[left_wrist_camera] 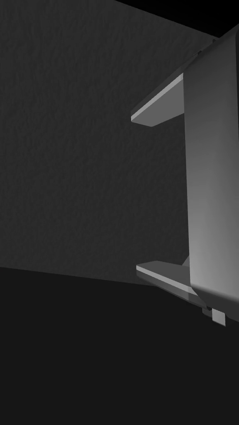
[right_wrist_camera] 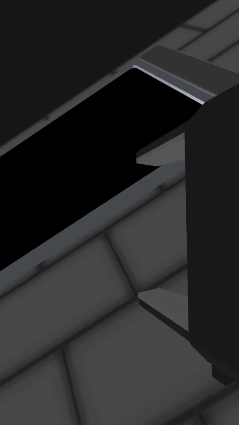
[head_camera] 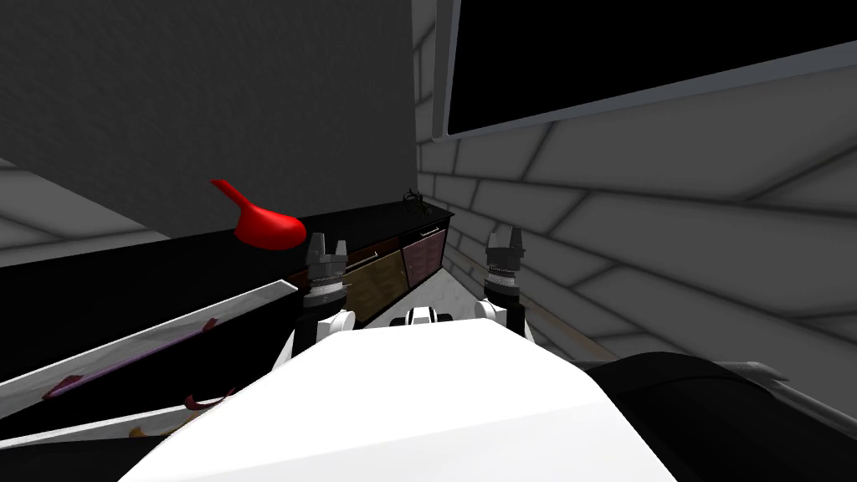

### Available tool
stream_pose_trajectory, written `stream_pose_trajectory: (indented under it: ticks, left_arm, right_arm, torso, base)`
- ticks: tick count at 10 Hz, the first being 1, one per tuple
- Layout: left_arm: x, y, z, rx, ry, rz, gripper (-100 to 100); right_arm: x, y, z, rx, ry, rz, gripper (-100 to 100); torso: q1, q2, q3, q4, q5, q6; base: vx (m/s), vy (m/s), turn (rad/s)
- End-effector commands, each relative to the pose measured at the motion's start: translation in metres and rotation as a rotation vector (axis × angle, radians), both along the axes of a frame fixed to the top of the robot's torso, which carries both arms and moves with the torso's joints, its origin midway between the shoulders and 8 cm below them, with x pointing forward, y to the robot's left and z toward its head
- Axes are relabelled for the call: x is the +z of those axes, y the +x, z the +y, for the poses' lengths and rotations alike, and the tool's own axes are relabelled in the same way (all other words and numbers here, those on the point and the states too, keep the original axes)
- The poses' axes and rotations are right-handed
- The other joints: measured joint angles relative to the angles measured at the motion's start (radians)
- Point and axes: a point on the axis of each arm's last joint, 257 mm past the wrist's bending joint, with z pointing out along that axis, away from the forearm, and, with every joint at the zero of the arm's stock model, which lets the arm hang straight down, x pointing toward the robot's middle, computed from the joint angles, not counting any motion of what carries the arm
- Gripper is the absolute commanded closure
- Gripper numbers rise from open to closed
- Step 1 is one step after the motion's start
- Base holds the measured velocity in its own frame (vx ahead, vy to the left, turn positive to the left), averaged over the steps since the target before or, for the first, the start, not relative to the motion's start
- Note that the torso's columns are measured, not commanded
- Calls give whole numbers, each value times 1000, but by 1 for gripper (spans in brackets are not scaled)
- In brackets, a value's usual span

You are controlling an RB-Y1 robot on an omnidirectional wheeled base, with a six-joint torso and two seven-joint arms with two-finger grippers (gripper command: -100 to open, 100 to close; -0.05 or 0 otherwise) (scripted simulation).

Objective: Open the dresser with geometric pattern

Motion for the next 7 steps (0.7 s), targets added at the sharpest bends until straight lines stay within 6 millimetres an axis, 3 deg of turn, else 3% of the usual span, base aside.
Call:
stream_pose_trajectory:
  ticks: [1, 7]
  left_arm:
    - [-12, 7, 8, -1, 28, 0, -100]
    - [-30, 22, 38, 26, 58, -25, -100]
  right_arm:
    - [0, 0, 0, 0, 0, 0, 0]
    - [0, 0, 0, 0, 0, 0, 0]
  torso:
    - [0, 0, 0, 0, 0, 0]
    - [2, 1, 0, 1, 1, 0]
  base:
    - [40, -65, -62]
    - [37, -70, -67]
